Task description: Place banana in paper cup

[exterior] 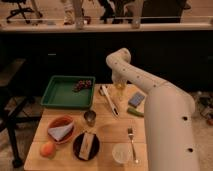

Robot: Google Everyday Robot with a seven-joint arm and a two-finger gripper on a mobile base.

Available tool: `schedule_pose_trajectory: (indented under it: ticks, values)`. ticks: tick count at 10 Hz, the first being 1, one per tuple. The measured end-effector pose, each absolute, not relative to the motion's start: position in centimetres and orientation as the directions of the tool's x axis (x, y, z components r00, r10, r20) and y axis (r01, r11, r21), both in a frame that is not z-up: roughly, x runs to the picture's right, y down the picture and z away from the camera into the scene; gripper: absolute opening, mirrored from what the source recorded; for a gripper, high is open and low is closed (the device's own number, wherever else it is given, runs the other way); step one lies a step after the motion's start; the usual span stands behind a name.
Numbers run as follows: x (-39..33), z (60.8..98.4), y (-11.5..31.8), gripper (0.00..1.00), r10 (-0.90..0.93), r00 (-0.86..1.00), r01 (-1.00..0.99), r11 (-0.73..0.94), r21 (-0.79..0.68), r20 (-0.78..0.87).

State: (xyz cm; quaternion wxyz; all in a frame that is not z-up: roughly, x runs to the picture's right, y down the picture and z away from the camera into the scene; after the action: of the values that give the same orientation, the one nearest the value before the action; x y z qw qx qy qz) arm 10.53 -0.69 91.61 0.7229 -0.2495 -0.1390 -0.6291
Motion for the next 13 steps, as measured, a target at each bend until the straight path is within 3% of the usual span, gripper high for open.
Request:
schedule_pose_trajectory:
  ticks: [5,10,13]
  values:
    - [9.7,86.5,1.8,0.0,-0.853,0.171,0.974,0.071,-0.216,0.493]
    - [10.1,79.2,4.7,0.0,-0.827,0.191,0.981,0.154,-0.114,0.529]
    - [10.1,77.6,6.1,0.0,-0.807,0.211,0.977,0.181,-0.109,0.551]
